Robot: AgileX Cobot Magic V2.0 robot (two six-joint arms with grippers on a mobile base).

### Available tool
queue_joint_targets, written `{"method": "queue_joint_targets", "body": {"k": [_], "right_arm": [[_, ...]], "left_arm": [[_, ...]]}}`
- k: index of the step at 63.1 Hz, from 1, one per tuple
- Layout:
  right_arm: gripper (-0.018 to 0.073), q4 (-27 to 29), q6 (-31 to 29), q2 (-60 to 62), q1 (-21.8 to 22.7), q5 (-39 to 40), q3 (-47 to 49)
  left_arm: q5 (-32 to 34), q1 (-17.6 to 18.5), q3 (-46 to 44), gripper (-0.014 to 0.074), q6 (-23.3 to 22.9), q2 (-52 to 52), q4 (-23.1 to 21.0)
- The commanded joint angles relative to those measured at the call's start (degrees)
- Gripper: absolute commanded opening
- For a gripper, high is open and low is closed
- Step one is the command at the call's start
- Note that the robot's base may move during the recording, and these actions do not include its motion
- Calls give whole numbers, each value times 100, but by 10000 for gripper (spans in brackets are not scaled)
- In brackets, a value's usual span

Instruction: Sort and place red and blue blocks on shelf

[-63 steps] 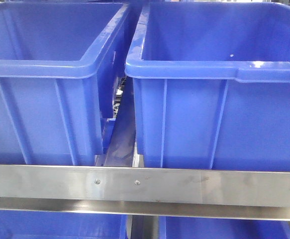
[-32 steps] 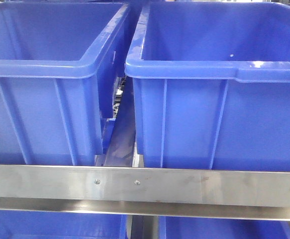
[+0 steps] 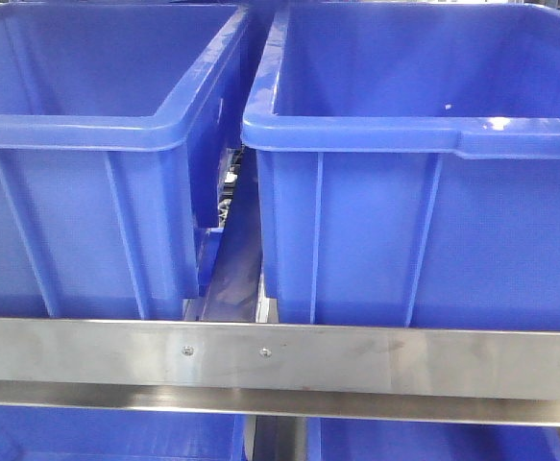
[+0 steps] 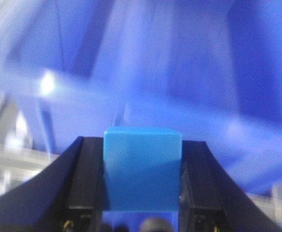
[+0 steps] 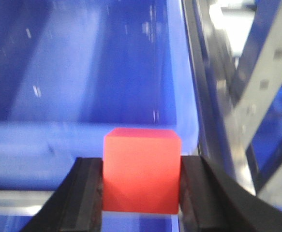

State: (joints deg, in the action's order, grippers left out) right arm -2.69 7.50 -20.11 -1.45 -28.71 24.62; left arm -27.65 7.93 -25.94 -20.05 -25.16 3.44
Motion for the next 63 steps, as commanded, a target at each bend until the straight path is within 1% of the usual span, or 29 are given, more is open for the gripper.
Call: {"method": "queue_joint_targets", "body": {"k": [1, 12, 31, 39, 45, 56, 63], "right_arm": [[60, -55, -10, -47, 10, 687, 298], [60, -55, -10, -235, 10, 843, 469], [60, -55, -10, -1050, 10, 1246, 852], [60, -55, -10, -1475, -10, 1400, 1012], [60, -55, -10, -1822, -137, 1666, 1136], [60, -59, -10, -2508, -385, 2039, 1387], [60, -59, -10, -2933, -438, 2182, 1532]], "left_arm": [[544, 43, -298, 125, 11, -99, 63], [735, 43, -443, 125, 11, -332, 63], [1280, 43, -805, 125, 11, -997, 63], [1580, 43, -1010, 125, 11, -1452, 63], [1822, 43, -1190, 125, 11, -1875, 63], [1994, 52, -1615, 125, 11, -2822, 63], [2191, 66, -1862, 125, 11, -3341, 69]]}}
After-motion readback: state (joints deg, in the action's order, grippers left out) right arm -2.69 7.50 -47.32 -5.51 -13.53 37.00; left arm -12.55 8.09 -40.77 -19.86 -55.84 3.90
